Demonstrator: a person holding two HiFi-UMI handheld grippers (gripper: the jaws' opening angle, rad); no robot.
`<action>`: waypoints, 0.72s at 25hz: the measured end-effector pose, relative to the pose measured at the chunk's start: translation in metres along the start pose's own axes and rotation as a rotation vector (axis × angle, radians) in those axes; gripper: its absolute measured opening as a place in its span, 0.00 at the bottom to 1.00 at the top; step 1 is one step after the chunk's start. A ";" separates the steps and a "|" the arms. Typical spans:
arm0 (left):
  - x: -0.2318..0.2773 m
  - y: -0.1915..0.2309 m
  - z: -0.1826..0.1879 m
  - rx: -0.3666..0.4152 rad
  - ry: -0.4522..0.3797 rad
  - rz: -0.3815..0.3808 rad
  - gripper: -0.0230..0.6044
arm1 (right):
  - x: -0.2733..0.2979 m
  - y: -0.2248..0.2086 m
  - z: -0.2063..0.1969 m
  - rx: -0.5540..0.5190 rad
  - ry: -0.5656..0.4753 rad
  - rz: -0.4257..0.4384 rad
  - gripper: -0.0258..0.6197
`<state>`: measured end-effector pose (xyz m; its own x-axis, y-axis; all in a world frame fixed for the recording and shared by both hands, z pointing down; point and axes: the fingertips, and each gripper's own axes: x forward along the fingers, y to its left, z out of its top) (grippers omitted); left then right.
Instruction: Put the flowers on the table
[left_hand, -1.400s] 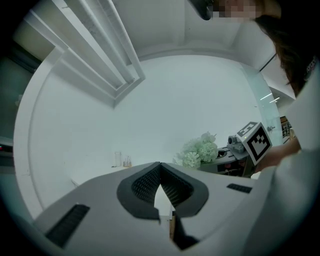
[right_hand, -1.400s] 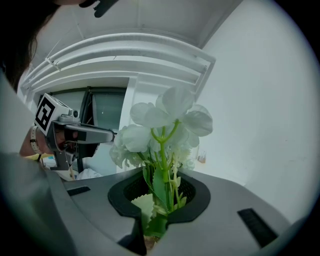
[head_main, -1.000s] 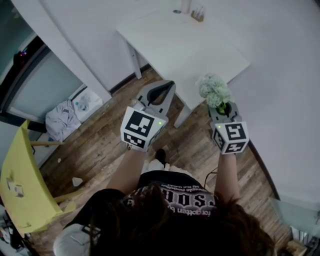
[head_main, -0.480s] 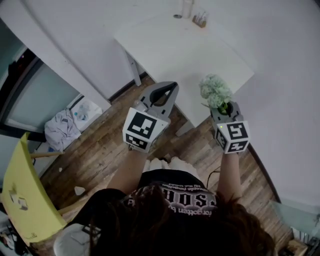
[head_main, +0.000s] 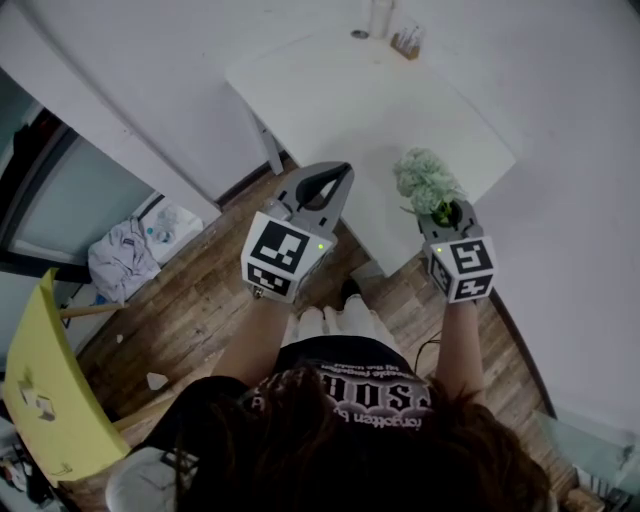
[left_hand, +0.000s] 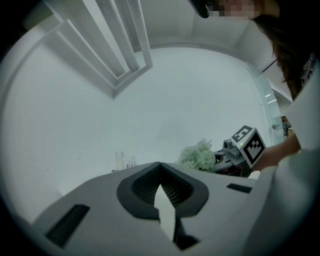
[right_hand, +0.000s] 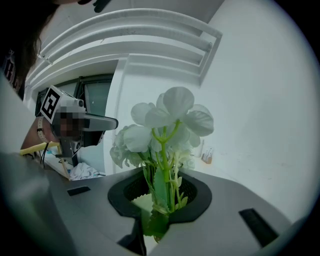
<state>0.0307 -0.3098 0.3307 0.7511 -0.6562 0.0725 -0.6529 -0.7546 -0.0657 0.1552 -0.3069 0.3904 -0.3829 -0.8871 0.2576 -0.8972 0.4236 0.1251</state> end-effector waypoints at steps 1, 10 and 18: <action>0.006 0.006 0.001 -0.001 0.000 0.009 0.04 | 0.006 -0.003 -0.001 -0.002 0.005 0.010 0.16; 0.046 0.025 0.005 0.001 0.000 0.037 0.04 | 0.054 -0.026 -0.032 -0.068 0.076 0.123 0.16; 0.066 0.037 -0.008 -0.017 0.029 0.049 0.04 | 0.100 -0.040 -0.058 -0.042 0.122 0.194 0.18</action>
<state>0.0555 -0.3809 0.3406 0.7152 -0.6920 0.0980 -0.6907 -0.7213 -0.0525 0.1650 -0.4021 0.4667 -0.5152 -0.7610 0.3943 -0.7986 0.5933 0.1014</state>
